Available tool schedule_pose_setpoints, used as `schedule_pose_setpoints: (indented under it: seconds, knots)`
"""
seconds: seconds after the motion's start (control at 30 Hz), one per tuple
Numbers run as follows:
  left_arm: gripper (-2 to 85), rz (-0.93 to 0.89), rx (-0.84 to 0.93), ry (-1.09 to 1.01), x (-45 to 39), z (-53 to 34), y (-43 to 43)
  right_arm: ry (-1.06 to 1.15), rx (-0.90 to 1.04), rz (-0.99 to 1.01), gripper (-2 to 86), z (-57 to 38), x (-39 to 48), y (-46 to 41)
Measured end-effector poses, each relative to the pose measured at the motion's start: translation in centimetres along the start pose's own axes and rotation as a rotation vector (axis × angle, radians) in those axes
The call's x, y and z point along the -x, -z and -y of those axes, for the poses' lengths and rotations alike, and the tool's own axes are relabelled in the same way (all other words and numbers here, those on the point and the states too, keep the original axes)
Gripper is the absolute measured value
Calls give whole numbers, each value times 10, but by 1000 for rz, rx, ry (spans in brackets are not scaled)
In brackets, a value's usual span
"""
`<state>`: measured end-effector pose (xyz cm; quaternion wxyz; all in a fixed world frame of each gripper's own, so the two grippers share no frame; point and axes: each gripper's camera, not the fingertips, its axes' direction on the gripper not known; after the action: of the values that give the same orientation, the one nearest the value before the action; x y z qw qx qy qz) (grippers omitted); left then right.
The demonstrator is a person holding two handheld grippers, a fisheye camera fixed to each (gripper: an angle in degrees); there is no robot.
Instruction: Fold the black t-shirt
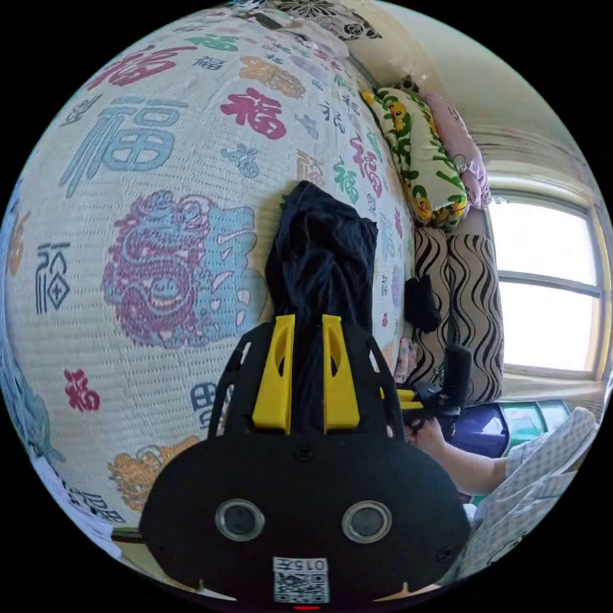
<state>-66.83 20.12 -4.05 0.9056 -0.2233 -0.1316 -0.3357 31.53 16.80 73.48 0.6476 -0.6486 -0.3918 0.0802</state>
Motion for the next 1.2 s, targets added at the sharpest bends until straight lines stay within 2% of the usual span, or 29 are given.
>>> schedule_pose_setpoints:
  seconds: [0.07,0.13,0.17,0.2,0.23,0.3,0.43,0.57,0.7,0.83,1.0,1.2]
  knots:
    - [76,28,44,-53,-8,25,-12,-44,15,-40,126,12,2,-15]
    - [78,143,52,-54,-12,45,-23,-90,47,-63,125,21,1,-28]
    - [75,195,47,-52,-13,56,-30,-122,50,-137,93,24,-1,-32]
    - [55,157,85,-48,-12,67,-40,-144,52,-235,64,25,-4,-32]
    - [44,119,117,-37,-10,71,-46,-129,55,-240,52,25,-5,-31]
    - [15,32,189,2,-8,83,-58,-162,21,-134,27,16,-17,-14]
    - [2,1,162,-93,-28,86,-43,-271,-137,0,14,-22,-41,37]
    - [-1,-168,152,-144,-55,72,-9,-299,-344,94,5,-73,-47,112]
    - [-2,-196,177,-311,-109,40,29,-222,-430,7,1,-106,-14,185]
    - [-3,-233,113,-365,-148,7,72,-115,-453,-94,-1,-127,31,239]
    - [-3,-316,-15,-445,-205,-57,158,72,-455,-237,-3,-165,107,303]
    - [-4,-411,-6,-629,-269,-135,264,229,-483,-306,-2,-215,192,354]
